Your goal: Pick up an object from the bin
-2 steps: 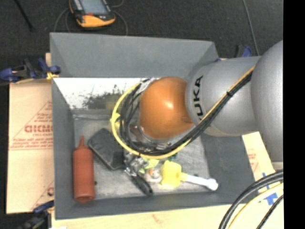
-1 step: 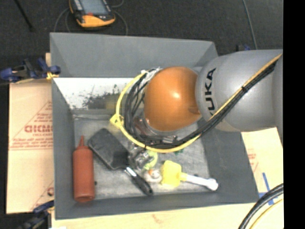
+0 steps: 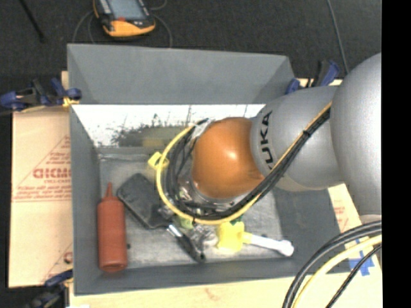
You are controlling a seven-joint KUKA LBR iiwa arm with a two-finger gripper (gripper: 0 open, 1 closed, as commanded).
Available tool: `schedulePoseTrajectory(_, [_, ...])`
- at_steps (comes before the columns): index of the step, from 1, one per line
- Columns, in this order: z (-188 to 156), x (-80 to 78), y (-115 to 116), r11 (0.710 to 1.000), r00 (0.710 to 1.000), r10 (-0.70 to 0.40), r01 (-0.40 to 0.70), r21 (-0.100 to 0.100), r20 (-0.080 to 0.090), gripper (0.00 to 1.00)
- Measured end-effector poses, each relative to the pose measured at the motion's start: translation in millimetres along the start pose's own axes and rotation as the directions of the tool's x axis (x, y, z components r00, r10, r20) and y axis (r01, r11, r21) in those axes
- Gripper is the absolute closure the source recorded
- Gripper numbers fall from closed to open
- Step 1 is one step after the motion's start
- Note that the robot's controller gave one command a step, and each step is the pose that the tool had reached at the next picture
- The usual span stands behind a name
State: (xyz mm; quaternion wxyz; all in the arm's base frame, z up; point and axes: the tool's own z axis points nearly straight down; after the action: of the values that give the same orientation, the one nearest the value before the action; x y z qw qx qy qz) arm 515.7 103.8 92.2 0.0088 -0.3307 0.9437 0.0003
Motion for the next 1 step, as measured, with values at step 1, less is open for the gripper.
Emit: schedulePoseTrajectory(1, [17.1, 4.0, -1.9, 1.000, 1.000, -0.006, 0.006, 0.005, 0.004, 1.00])
